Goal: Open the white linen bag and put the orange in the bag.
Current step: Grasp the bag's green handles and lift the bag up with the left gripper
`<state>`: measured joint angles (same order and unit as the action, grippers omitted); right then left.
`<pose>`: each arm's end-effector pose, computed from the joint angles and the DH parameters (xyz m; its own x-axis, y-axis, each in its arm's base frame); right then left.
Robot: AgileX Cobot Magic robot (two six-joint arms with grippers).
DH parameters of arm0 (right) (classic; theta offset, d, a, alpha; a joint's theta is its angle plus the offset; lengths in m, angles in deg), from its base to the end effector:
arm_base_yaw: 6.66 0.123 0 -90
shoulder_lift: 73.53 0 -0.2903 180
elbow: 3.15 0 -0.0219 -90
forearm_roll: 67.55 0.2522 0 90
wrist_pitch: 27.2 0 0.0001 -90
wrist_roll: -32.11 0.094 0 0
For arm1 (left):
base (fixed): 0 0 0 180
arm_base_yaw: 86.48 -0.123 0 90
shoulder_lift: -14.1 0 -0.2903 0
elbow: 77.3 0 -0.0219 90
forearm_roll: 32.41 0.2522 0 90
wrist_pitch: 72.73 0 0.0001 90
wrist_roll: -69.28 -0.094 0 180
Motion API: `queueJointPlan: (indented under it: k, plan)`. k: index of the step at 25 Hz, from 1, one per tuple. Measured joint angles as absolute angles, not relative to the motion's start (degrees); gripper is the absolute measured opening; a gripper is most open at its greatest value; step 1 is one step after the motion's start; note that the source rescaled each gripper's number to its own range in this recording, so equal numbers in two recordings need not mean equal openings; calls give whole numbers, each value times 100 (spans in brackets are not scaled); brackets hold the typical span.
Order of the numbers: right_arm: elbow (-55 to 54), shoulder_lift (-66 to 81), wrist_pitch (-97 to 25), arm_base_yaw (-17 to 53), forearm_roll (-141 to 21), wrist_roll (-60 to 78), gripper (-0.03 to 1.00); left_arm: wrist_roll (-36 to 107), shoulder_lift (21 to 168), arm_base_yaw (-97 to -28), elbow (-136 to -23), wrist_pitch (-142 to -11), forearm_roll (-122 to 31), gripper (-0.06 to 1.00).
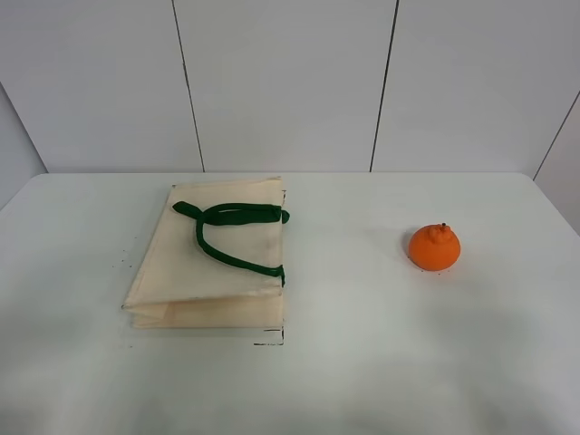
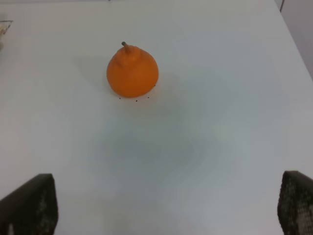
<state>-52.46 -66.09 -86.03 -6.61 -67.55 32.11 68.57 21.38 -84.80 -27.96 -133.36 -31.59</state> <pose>-0.0042 0.0000 0.2765 -0.4318 -0.0004 -0.9020 -0.0009 1.0000 0.0000 -0.0059 0.0013 0.2737 -0.4572 0.0328 -0.8888 0.0271 0.9994 0.0230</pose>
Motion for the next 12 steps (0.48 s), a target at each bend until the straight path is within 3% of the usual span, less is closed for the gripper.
queueJointPlan:
  k: [12]
  plan:
    - [-5246, -6609, -8603, -661, -6755, 3211, 100, 6846, 2519, -8480, -2921, -13423, -3155, 100]
